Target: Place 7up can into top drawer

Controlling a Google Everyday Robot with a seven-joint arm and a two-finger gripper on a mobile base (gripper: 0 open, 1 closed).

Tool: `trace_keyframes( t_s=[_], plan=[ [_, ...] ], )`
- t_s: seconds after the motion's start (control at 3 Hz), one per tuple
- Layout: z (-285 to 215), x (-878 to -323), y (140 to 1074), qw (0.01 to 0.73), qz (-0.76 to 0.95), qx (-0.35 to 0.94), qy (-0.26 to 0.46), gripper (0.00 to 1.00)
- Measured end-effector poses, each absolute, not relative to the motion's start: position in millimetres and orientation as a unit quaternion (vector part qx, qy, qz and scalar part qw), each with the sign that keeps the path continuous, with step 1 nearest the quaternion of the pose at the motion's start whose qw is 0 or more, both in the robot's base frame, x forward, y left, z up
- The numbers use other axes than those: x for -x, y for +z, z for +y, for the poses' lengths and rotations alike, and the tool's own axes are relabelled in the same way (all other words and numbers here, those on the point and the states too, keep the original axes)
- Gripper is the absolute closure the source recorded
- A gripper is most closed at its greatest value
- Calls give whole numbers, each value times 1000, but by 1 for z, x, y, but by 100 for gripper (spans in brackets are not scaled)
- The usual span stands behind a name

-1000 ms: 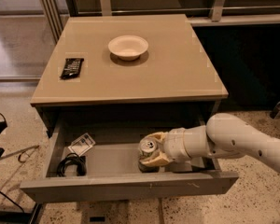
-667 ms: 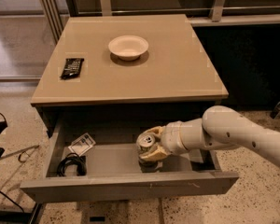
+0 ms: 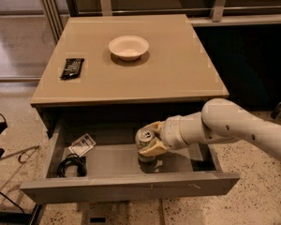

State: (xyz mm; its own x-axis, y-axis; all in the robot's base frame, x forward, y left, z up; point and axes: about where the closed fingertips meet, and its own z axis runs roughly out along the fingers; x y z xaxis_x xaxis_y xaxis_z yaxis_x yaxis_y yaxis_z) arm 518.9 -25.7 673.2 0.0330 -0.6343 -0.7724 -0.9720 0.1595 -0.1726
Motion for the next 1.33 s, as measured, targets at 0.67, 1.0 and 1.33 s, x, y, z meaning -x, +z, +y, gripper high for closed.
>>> trace_keyframes(
  t_s=[0.67, 1.0, 1.33],
  plan=[
    [-32, -519, 667, 390, 671, 585, 235, 100],
    [-34, -518, 663, 394, 673, 579, 239, 100],
    [-35, -517, 659, 401, 672, 574, 242, 100]
  ],
)
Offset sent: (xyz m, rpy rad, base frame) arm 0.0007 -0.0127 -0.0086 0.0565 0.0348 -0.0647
